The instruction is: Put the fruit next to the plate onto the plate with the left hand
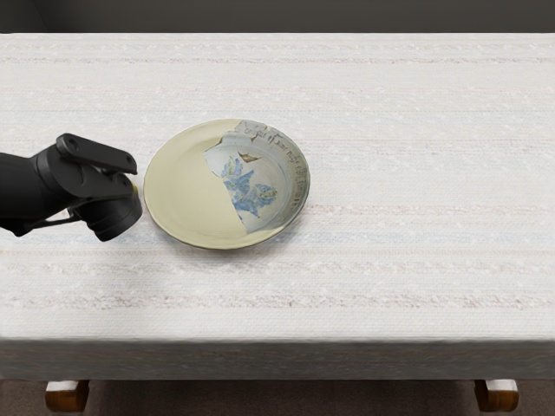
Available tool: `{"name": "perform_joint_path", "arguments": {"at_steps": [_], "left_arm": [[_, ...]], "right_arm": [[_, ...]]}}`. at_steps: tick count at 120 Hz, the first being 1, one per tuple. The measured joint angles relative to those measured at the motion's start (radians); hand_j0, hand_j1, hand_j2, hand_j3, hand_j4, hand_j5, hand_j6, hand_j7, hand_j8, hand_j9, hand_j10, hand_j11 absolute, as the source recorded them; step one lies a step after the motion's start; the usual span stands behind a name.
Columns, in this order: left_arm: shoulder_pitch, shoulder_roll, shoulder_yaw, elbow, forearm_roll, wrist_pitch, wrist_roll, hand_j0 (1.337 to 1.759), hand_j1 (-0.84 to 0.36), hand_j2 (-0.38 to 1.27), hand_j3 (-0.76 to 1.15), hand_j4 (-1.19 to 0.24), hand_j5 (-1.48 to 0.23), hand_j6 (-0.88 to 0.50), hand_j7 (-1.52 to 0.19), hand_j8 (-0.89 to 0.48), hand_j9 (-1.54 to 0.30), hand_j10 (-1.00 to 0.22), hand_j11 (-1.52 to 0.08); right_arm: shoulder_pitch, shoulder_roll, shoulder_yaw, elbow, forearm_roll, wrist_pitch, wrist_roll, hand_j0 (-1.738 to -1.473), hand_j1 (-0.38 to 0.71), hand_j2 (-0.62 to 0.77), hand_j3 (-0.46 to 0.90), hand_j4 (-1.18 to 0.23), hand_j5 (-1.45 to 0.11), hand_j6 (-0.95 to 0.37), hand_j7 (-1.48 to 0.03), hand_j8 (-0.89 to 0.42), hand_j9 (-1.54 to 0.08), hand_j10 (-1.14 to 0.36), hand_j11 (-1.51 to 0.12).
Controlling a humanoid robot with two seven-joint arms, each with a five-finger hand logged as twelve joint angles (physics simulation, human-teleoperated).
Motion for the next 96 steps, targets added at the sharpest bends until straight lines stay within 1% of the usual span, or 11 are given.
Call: {"name": "perform_joint_path", "arguments": {"at_steps": [18, 41, 61, 77, 85, 96], "left_arm": [[0.003, 0.0, 0.0, 0.007, 0.0, 0.0, -0.002, 1.658, -0.16, 0.09, 0.0, -0.43, -0.55, -0.43, -0.55, -0.43, -0.55, -0.43, -0.55], [0.003, 0.0, 0.001, 0.007, 0.002, 0.0, -0.002, 1.658, -0.24, 0.1, 0.0, -0.5, -0.64, -0.5, -0.64, -0.47, -0.65, -0.5, -0.65], [0.003, 0.0, 0.001, 0.005, 0.005, -0.001, -0.001, 1.656, -0.26, 0.14, 0.0, -0.57, -0.73, -0.47, -0.73, -0.43, -0.74, -0.56, -0.74], [0.003, 0.001, 0.002, 0.002, 0.007, -0.001, -0.001, 1.655, -0.26, 0.21, 0.0, -0.61, -0.77, -0.48, -0.78, -0.44, -0.8, -0.6, -0.8], [0.003, 0.001, 0.003, 0.001, 0.009, -0.004, -0.001, 1.654, -0.27, 0.21, 0.0, -0.64, -0.78, -0.47, -0.8, -0.43, -0.82, -0.62, -0.82], [0.002, 0.002, 0.003, 0.0, 0.011, -0.013, -0.001, 1.653, -0.29, 0.24, 0.0, -0.69, -0.79, -0.45, -0.84, -0.4, -0.87, -0.59, -0.87]], "right_arm": [[0.0, 0.0, 0.0, 0.0, 0.0, 0.0, 0.0, -1.658, -0.3, -0.01, 0.0, -0.04, -0.05, -0.04, -0.05, -0.04, -0.05, -0.04, -0.05], [0.0, 0.0, 0.0, 0.0, 0.0, 0.0, 0.0, -1.658, -0.3, -0.01, 0.0, -0.04, -0.05, -0.04, -0.05, -0.04, -0.05, -0.04, -0.05], [0.0, 0.0, 0.0, 0.0, 0.0, 0.0, 0.0, -1.658, -0.3, -0.01, 0.0, -0.04, -0.05, -0.04, -0.05, -0.04, -0.05, -0.04, -0.05], [0.0, 0.0, 0.0, 0.0, 0.0, 0.0, 0.0, -1.658, -0.3, -0.01, 0.0, -0.04, -0.05, -0.04, -0.05, -0.04, -0.05, -0.04, -0.05], [0.0, 0.0, 0.0, 0.0, 0.0, 0.0, 0.0, -1.658, -0.3, -0.01, 0.0, -0.04, -0.05, -0.04, -0.05, -0.04, -0.05, -0.04, -0.05], [0.0, 0.0, 0.0, 0.0, 0.0, 0.0, 0.0, -1.658, -0.3, -0.01, 0.0, -0.04, -0.05, -0.04, -0.05, -0.04, -0.05, -0.04, -0.05]]}}
